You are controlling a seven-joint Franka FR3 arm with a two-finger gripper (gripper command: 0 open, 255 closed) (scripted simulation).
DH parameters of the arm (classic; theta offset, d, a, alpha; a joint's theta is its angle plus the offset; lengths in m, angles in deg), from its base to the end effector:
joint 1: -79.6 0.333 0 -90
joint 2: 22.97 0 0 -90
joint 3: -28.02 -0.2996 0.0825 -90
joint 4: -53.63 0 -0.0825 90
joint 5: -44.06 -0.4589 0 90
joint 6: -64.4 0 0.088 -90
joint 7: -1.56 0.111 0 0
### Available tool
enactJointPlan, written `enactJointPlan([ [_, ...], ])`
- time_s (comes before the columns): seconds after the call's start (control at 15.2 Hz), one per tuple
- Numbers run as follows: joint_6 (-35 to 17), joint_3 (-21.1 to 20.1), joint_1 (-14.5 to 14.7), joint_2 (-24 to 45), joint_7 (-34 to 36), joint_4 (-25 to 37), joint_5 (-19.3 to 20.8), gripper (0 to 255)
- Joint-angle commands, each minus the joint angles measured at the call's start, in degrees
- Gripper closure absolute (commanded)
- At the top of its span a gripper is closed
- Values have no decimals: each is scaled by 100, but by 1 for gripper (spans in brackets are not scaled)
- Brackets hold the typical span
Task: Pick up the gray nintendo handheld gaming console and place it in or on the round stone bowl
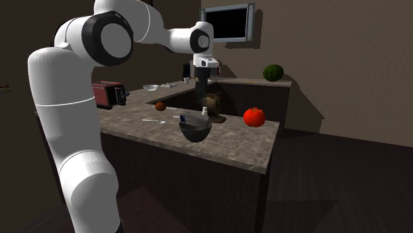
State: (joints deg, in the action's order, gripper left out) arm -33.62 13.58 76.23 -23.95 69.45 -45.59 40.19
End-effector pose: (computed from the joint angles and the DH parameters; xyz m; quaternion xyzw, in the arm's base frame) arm 0.6179 0.1285 0.5384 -0.8768 0.4798 0.0216 0.0228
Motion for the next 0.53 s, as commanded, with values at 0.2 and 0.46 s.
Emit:
enactJointPlan([
  [0.2,491,1,-2,65,32,549,20,0],
  [0.46,492,1,-1,66,32,551,20,0],
])
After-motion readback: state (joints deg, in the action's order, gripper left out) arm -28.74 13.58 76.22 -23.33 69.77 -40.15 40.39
